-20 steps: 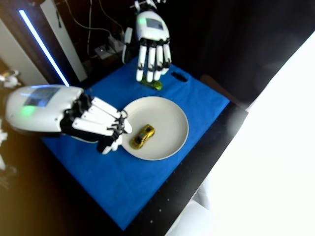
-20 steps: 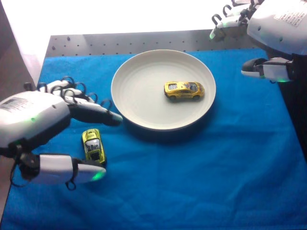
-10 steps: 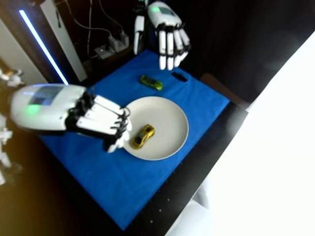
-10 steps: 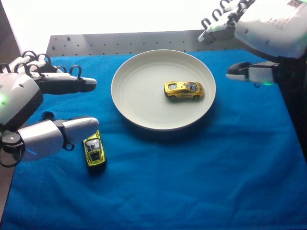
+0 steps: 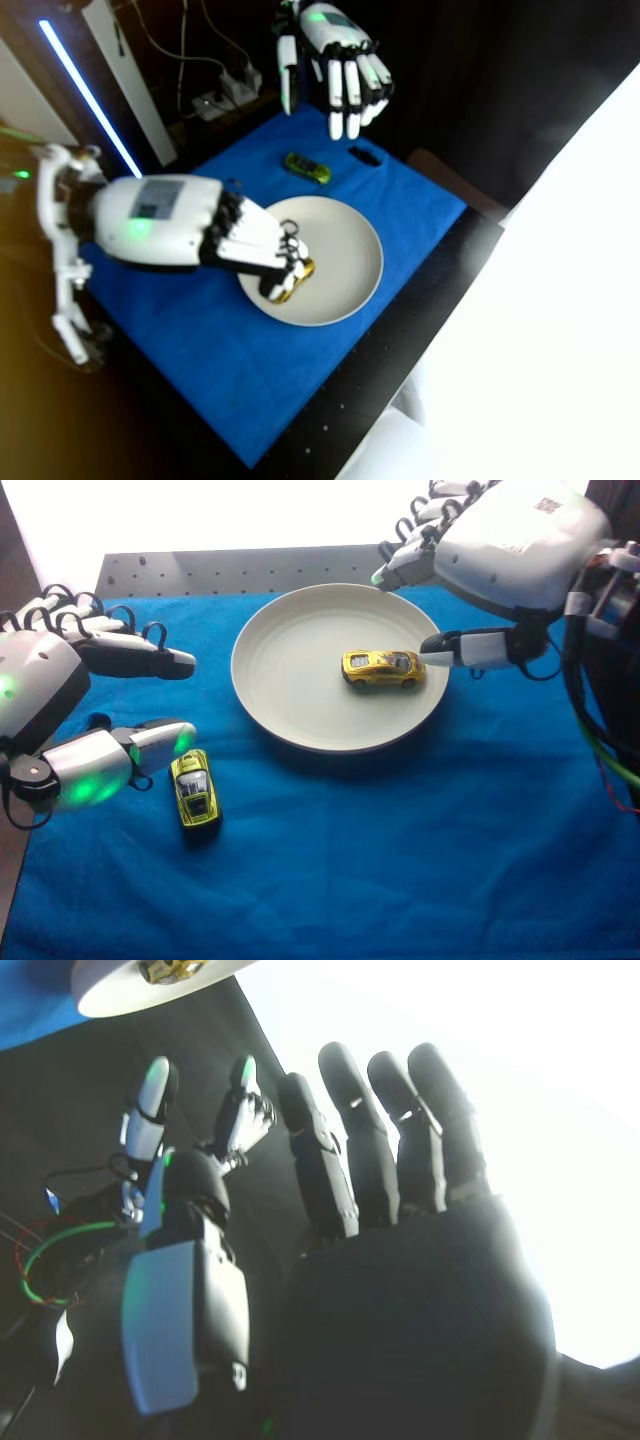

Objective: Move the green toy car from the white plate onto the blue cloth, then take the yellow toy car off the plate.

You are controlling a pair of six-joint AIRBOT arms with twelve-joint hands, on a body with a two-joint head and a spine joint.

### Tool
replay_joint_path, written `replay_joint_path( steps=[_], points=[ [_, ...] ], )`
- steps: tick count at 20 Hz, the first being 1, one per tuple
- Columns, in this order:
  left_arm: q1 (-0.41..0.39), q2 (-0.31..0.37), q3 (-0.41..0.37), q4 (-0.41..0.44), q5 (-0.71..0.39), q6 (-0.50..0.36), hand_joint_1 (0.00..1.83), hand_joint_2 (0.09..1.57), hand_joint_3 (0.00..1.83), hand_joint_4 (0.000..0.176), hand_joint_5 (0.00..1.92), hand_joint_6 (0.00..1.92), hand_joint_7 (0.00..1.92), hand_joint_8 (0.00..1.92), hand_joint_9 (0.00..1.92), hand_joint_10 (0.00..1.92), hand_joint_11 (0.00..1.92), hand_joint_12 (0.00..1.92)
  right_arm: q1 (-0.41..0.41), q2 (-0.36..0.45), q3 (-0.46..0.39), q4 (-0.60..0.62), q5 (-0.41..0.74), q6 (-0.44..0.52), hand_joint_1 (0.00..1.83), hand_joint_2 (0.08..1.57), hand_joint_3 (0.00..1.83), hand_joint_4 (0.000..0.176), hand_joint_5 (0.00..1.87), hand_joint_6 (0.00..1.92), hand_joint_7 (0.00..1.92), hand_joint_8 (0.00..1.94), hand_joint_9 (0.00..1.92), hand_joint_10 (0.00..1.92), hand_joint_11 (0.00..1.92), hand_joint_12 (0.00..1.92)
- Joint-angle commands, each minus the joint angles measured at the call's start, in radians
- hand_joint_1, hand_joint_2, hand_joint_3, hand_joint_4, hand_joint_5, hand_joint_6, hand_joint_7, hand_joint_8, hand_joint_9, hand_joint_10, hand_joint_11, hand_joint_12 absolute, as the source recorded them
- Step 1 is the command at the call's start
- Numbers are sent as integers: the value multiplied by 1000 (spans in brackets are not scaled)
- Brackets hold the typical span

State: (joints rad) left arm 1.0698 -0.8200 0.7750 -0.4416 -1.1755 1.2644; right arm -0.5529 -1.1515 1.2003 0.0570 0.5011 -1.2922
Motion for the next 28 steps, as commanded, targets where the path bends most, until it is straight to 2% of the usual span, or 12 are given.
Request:
replay_joint_path(
  steps=[1, 3, 5, 6, 7, 8, 10, 12, 13, 18, 20, 28],
  points=[
    [-8, -1, 6, 24, -120, -2, 522, 1161, 0, 99, 784, 5, 573, 309, 285, 775, 0, 1439, 17, -10, 11, 11, 106, -5, 891, 1000, 0, 0, 728, 34, 786, 307, 593, 1015, 363, 1723],
    [-8, -5, 8, 24, -118, -2, 521, 1163, 0, 101, 787, 3, 622, 183, 309, 692, 0, 1407, 17, -41, 40, 32, 85, -5, 861, 983, 0, 0, 699, 13, 806, 849, 751, 1323, 622, 1824],
    [-8, -6, 9, 24, -117, -2, 545, 1158, 0, 101, 786, 2, 632, 164, 320, 679, 0, 1381, 20, -61, 59, 37, 63, -5, 857, 981, 0, 0, 685, 5, 752, 889, 737, 1293, 639, 1797],
    [-8, -7, 10, 23, -116, -2, 582, 1145, 1, 97, 793, 3, 657, 109, 355, 604, 0, 1378, 21, -69, 66, 42, 55, -5, 843, 981, 0, 0, 632, 0, 646, 666, 554, 1214, 457, 1838],
    [-8, -7, 10, 23, -116, -2, 603, 1145, 1, 82, 793, 3, 663, 100, 363, 591, 0, 1376, 22, -76, 74, 48, 49, -5, 840, 971, 0, 0, 635, 1, 619, 953, 554, 1478, 546, 1904],
    [-8, -7, 10, 23, -115, -2, 603, 1145, 1, 82, 793, 3, 663, 100, 363, 591, 0, 1376, 22, -83, 82, 52, 43, -5, 840, 971, 0, 0, 635, 1, 619, 953, 554, 1478, 546, 1904],
    [-9, -9, 11, 23, -112, -2, 568, 1144, 1, 107, 778, 0, 651, 71, 344, 573, 0, 1364, 22, -99, 100, 54, 27, -5, 823, 967, 0, 0, 617, 0, 467, 1189, 422, 1608, 452, 1921],
    [-9, -10, 11, 23, -111, -2, 589, 1134, 0, 94, 804, 10, 678, 72, 365, 580, 0, 1376, 22, -113, 113, 56, 16, -5, 826, 957, 0, 0, 631, 4, 484, 1184, 476, 1627, 519, 1921],
    [-9, -10, 11, 23, -111, -2, 601, 1133, 0, 87, 807, 11, 684, 72, 367, 580, 0, 1371, 22, -117, 117, 57, 14, -5, 818, 951, 0, 0, 636, 4, 479, 984, 428, 1437, 387, 1920],
    [-11, -11, 11, 23, -110, -2, 646, 1113, 0, 113, 818, 8, 683, 57, 305, 690, 0, 1404, 21, -133, 130, 59, -2, -5, 810, 928, 0, 0, 679, 5, 618, 423, 477, 957, 254, 1689],
    [-11, -11, 11, 23, -112, -2, 641, 1118, 0, 108, 818, 5, 684, 55, 259, 791, 0, 1444, 21, -139, 136, 59, -10, -5, 837, 923, 0, 0, 683, 3, 660, 518, 516, 1151, 376, 1764],
    [-11, -11, 9, 23, -119, -2, 604, 1132, 0, 107, 810, 0, 693, 62, 284, 787, 0, 1438, 21, -153, 156, 60, -25, -5, 900, 945, 0, 0, 737, 6, 770, 256, 599, 814, 341, 1590]
  ],
)
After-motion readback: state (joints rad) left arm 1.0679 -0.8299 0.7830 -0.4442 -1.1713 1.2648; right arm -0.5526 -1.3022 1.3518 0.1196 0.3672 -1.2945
